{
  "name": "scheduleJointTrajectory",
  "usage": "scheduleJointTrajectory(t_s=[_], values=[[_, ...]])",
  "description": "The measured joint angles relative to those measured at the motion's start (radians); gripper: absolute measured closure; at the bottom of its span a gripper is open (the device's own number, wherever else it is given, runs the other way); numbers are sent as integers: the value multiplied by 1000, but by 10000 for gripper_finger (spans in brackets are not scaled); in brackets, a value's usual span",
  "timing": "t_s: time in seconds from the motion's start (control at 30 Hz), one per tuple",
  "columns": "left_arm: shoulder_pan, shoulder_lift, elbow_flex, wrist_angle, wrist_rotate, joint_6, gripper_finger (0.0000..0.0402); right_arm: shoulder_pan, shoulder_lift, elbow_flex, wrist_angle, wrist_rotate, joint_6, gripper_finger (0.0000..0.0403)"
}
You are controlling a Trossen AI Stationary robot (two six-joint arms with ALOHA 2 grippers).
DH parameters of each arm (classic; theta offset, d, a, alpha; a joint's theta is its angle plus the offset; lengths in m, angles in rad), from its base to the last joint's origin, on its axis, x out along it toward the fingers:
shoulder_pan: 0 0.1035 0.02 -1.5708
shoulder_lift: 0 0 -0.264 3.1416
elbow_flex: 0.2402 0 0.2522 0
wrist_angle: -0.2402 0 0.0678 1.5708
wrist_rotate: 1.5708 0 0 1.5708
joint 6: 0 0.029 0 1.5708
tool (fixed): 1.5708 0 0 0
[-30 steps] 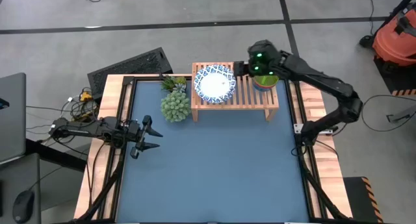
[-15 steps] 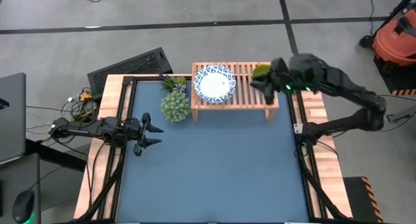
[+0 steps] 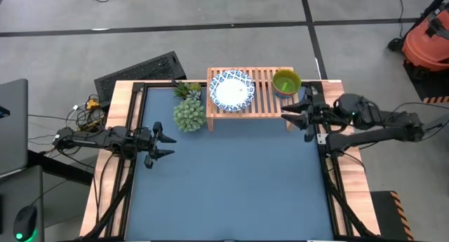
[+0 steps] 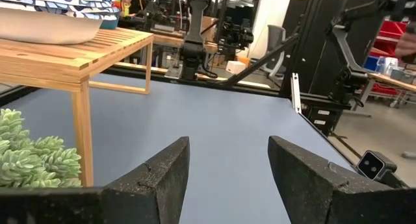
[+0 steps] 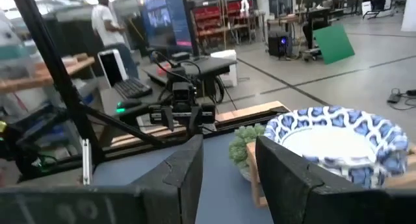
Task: Place and stack bowls onto a shelf
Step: Return to Home Position
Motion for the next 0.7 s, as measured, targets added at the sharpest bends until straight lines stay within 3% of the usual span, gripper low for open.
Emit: scheduleJointTrajectory(t_s=[0.7], values=[[0, 0, 0, 0, 0, -2, 205, 23, -388, -611, 268, -4, 168, 236]])
